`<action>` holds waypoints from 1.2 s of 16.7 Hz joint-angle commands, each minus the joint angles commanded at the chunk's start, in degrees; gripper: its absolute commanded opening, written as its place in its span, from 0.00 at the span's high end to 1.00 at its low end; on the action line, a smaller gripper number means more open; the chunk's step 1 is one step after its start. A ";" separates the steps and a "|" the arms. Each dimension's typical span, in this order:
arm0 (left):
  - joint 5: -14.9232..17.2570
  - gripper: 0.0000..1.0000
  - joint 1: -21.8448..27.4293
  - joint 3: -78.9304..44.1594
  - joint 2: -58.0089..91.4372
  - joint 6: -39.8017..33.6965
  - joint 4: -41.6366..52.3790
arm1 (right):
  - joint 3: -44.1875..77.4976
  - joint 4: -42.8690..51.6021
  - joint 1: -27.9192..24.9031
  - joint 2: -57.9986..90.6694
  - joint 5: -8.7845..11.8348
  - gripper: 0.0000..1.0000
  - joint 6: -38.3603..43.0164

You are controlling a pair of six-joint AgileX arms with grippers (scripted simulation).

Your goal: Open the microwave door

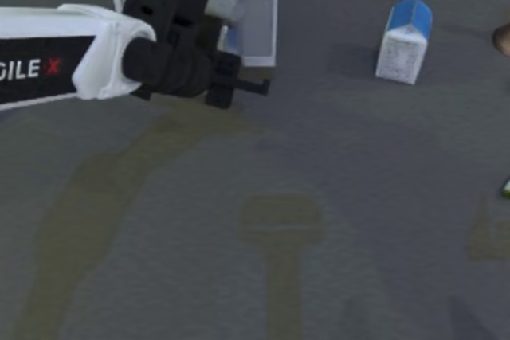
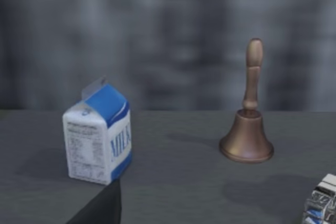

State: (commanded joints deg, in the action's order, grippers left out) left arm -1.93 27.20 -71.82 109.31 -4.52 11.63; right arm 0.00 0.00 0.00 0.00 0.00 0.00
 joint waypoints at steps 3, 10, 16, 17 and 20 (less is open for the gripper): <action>0.00 1.00 0.00 0.00 0.00 0.00 0.00 | 0.00 0.00 0.00 0.00 0.00 0.00 0.00; 0.49 1.00 0.49 -0.15 0.09 -0.34 0.04 | 0.00 0.00 0.00 0.00 0.00 0.00 0.00; 2.41 1.00 -0.92 1.80 -1.42 2.68 -0.56 | 0.00 0.00 0.00 0.00 0.00 0.00 0.00; 2.66 1.00 -1.10 2.10 -1.55 3.07 -0.58 | 0.00 0.00 0.00 0.00 0.00 0.00 0.00; 2.67 1.00 -1.11 2.12 -1.55 3.09 -0.59 | 0.00 0.00 0.00 0.00 0.00 0.00 0.00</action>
State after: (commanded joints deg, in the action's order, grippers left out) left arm 0.74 26.10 -69.70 107.76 -1.42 11.04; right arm 0.00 0.00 0.00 0.00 0.00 0.00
